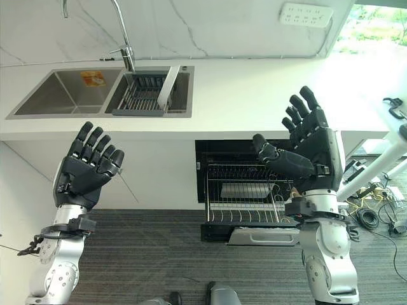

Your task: Place the dishes in the dishwasher.

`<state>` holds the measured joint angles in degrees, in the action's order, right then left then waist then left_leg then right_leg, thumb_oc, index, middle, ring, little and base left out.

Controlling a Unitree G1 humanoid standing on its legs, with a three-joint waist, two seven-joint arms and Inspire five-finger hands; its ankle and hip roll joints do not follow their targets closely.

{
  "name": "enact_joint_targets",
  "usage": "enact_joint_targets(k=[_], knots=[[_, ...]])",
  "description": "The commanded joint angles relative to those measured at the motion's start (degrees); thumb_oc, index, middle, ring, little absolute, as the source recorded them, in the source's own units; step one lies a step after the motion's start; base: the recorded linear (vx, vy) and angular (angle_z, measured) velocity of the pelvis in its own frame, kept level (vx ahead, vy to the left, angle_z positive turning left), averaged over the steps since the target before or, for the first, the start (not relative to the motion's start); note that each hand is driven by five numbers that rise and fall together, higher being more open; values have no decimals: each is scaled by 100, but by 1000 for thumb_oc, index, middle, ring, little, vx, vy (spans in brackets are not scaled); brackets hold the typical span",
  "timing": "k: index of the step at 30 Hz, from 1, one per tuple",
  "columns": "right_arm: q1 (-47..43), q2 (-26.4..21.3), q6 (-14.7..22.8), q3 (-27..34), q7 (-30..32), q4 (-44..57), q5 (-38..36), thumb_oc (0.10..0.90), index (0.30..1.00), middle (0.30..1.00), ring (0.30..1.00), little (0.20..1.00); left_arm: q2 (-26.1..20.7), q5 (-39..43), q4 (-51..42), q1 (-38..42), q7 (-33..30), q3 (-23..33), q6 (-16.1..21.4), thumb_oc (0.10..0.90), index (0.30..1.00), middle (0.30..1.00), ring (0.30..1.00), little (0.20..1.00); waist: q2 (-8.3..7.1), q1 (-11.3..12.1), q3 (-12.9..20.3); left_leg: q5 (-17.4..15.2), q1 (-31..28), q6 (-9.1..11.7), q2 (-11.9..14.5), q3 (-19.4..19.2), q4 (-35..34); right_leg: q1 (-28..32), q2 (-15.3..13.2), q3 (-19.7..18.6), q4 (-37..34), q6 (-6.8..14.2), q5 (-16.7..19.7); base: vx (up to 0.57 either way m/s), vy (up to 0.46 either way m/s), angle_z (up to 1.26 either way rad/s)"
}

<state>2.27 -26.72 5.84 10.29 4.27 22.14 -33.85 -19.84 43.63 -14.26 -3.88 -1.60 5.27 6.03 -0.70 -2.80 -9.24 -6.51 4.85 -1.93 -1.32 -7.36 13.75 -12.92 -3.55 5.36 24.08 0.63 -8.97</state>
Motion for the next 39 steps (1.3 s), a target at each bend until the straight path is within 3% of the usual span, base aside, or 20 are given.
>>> enact_joint_targets(k=[1,4,6,7,8,9,10,13,15,16,18,22,23,24,25,27,28,30,37,39], knots=[[-466,-34,487,243,10,281,41,800,900,900,900,900,-352,-148,-450,498,260,202,480,800,900,900,900,900,-75,18,475,-596,52,-1,44,117,344,771,168,312,-689,254,-72,13,-33,0],[-483,-99,450,251,26,241,44,800,900,900,900,900,-351,-31,-449,524,386,167,543,800,900,900,900,900,-123,-17,397,-397,-159,139,105,-340,344,816,85,358,-689,168,-105,19,-41,0],[-459,-213,469,342,51,213,92,800,900,900,900,900,-311,110,-494,585,468,101,552,800,900,900,900,900,-276,-14,274,379,-237,465,134,-756,368,909,-102,371,-689,69,-126,17,-49,-1],[-451,-265,444,427,54,215,88,800,900,900,900,900,-270,106,-554,588,494,81,547,800,900,900,900,900,-335,-21,179,730,-33,676,308,-893,803,956,-194,417,-689,31,-116,-14,-26,6],[-453,-271,439,443,55,215,85,800,900,900,900,900,-263,104,-563,592,497,78,542,800,900,900,900,900,-327,-28,172,742,38,710,356,-884,913,947,-184,436,-689,18,-110,-22,40,28],[-500,-307,397,499,110,216,82,800,900,900,900,900,-208,115,-612,579,537,85,491,800,900,900,900,900,-386,-33,101,857,234,779,676,-1030,1003,961,-328,504,-689,60,-92,32,214,50],[-684,-355,330,467,152,156,75,800,900,900,900,900,-183,5,-541,603,520,48,575,800,900,900,900,900,-354,-101,111,840,113,741,962,-1255,439,901,-406,480,-689,140,-100,58,279,53],[-729,-435,342,473,118,116,-230,800,900,900,900,900,-295,-47,-405,671,555,14,751,800,900,900,900,900,-208,-141,106,907,319,740,1210,-1463,344,981,-399,513,-689,177,-190,111,318,22],[-698,-438,310,539,87,55,-334,800,900,900,900,900,-270,-60,-398,609,703,-16,873,800,900,900,900,900,-148,-162,140,361,403,596,1159,-1372,344,1118,-430,473,-689,234,-289,243,504,24],[-527,-441,275,640,26,134,-477,800,900,900,900,900,-318,-125,-481,468,636,29,853,800,900,900,900,900,-65,-147,248,47,420,523,1032,-1162,344,1229,-415,487,-689,363,-304,286,564,6],[-353,-394,309,721,-79,256,-641,800,900,900,900,900,-388,-56,-520,518,654,39,811,800,900,900,900,900,-75,-164,307,-86,337,457,924,-1091,344,1233,-420,518,-689,427,-280,200,368,-19],[-252,-364,464,709,-10,321,-214,800,900,900,900,900,-409,32,-514,704,680,-50,730,800,900,900,900,900,-96,-163,332,-232,207,321,789,-850,344,1198,-426,563,-689,456,-109,180,253,-29],[-286,-357,487,691,32,290,-240,800,900,900,900,900,-402,48,-492,725,711,-51,686,800,900,900,900,900,-113,-138,329,-272,162,286,791,-839,344,1247,-426,670,-689,470,-8,213,234,1],[-326,-331,501,702,36,255,-302,800,900,900,900,900,-383,12,-411,731,790,-65,702,800,900,900,900,900,-106,-150,303,-329,74,241,828,-830,344,1303,-374,822,-689,542,347,197,209,5],[-322,-279,502,734,-52,261,-364,800,900,900,900,900,-375,-66,-421,715,823,-69,698,800,900,900,900,900,-77,-151,270,-350,30,214,892,-823,344,1345,-279,955,-689,580,590,172,168,7],[-413,-208,457,698,-139,252,-292,800,900,900,900,900,-360,-204,-504,689,749,-78,680,800,900,900,900,900,-96,-74,219,-383,21,224,955,-784,344,1301,-248,1117,-689,579,658,61,14,-1],[-481,-212,417,663,-162,229,-255,800,900,900,900,900,-400,-200,-518,706,680,-73,688,800,900,900,900,900,-138,-36,192,-374,31,246,971,-783,344,1213,-223,1147,-689,537,477,17,-116,-26],[-481,-277,526,641,-151,213,-204,800,900,900,900,900,-496,-57,-492,786,580,-47,643,800,900,900,900,900,-267,-15,182,-372,47,297,833,-693,344,1053,-25,834,-689,338,-22,57,-196,-28],[-497,-410,486,575,231,262,-330,800,900,900,900,900,-300,-76,-612,720,711,-115,400,800,900,900,900,900,-430,109,286,-238,11,274,443,-657,344,1069,-159,708,-689,132,-173,69,-229,11],[-468,-381,467,517,194,246,-351,800,900,900,900,900,-334,-25,-628,671,908,-180,272,800,900,900,900,900,-497,70,225,305,-114,412,394,-917,466,1143,-242,589,-689,27,-229,97,-222,3]])
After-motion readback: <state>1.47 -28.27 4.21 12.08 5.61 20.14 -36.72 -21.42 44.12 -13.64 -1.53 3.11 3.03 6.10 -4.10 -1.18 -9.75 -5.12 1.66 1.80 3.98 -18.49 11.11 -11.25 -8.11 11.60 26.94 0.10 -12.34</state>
